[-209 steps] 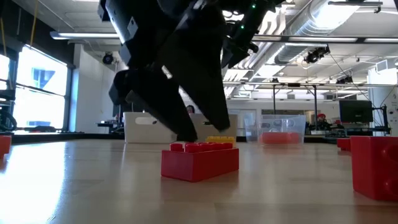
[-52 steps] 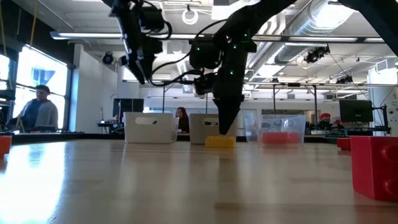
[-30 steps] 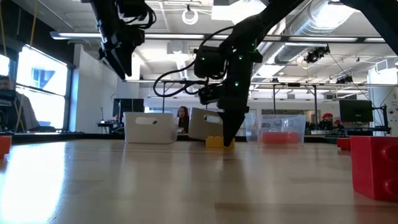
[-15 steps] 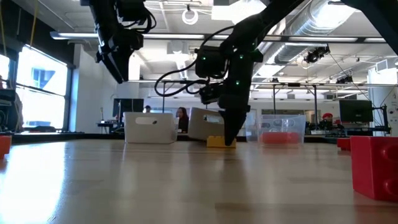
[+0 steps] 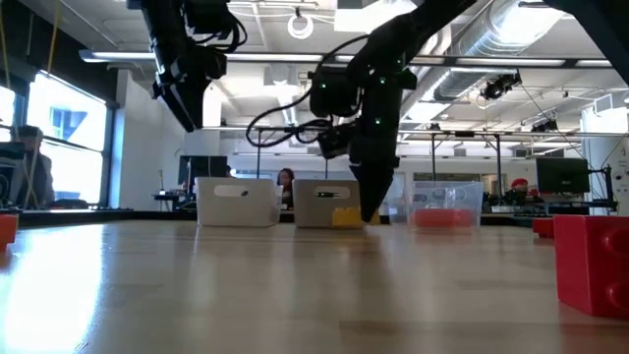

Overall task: Sort & place blocks by color
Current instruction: Put the yellow game piece into the gray bin

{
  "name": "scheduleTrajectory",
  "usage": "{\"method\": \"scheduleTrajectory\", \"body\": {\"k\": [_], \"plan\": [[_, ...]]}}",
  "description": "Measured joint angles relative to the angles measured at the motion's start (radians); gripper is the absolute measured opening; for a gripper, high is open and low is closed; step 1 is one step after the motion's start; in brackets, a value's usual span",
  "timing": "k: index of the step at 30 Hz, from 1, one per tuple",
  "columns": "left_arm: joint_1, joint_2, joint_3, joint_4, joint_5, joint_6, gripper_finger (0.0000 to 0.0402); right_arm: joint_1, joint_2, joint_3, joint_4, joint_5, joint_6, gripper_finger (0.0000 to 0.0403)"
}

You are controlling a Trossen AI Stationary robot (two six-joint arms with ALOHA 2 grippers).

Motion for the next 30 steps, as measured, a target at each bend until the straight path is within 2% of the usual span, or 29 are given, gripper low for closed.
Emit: {"method": "scheduleTrajectory", "body": {"k": [11, 19, 26, 30], "plan": [[-0.014, 0.0, 0.0, -0.018, -0.003, 0.0, 0.0207, 0.044, -0.002, 0.161, -0.134, 0.006, -0.054, 0.0119], [-0.078, 0.0, 0.0, -0.054, -0.002, 0.009, 0.0207, 0.046, -0.002, 0.293, -0.215, 0.146, -0.116, 0.0119], [-0.143, 0.0, 0.0, -0.077, -0.002, 0.008, 0.0207, 0.003, -0.003, 0.401, -0.241, 0.288, -0.164, 0.012], [-0.177, 0.0, 0.0, -0.076, -0.002, 0.008, 0.0207, -0.044, -0.003, 0.441, -0.24, 0.3, -0.167, 0.012]]}}
